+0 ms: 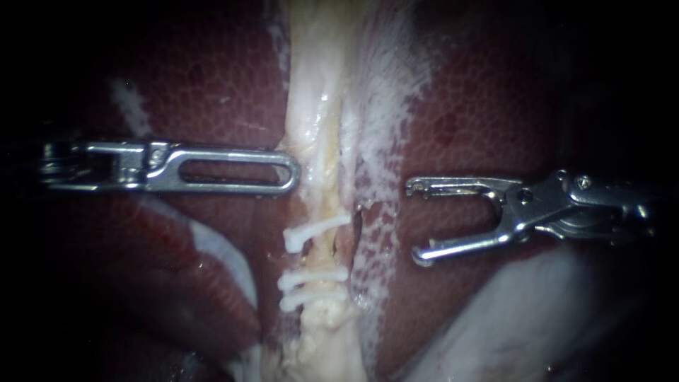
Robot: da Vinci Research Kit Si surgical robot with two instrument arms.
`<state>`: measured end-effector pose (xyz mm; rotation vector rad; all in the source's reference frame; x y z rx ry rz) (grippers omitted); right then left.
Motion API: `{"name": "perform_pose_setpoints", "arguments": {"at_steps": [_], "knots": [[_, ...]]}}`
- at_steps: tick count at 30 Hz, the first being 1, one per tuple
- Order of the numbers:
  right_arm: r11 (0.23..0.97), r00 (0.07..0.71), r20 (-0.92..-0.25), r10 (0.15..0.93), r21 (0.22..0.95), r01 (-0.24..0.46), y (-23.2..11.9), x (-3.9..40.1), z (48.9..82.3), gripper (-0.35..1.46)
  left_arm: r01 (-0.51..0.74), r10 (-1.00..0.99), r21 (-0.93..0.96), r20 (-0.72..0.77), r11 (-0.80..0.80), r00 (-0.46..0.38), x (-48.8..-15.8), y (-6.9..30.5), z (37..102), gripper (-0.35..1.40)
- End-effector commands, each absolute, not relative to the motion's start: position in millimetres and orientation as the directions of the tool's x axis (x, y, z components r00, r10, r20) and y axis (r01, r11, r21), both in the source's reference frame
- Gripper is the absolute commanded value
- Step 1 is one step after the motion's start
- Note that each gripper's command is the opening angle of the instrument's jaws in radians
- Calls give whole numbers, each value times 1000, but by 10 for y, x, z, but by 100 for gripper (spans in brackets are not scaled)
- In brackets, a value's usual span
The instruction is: Going back third clip left tube
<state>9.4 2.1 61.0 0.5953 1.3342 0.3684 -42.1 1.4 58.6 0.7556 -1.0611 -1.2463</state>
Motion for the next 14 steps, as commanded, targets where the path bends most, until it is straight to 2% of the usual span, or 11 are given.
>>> {"name": "perform_pose_setpoints", "arguments": {"at_steps": [1, 14], "knots": [[798, 210, -793, 571, 597, 84, 21, 94, 609, 60, 370, -976, 908, 216, 196, -13, -420, 14, 586, -35], [797, 210, -792, 573, 598, 82, 23, 94, 608, 60, 368, -976, 909, 216, 197, -11, -421, 13, 585, -35]]}}
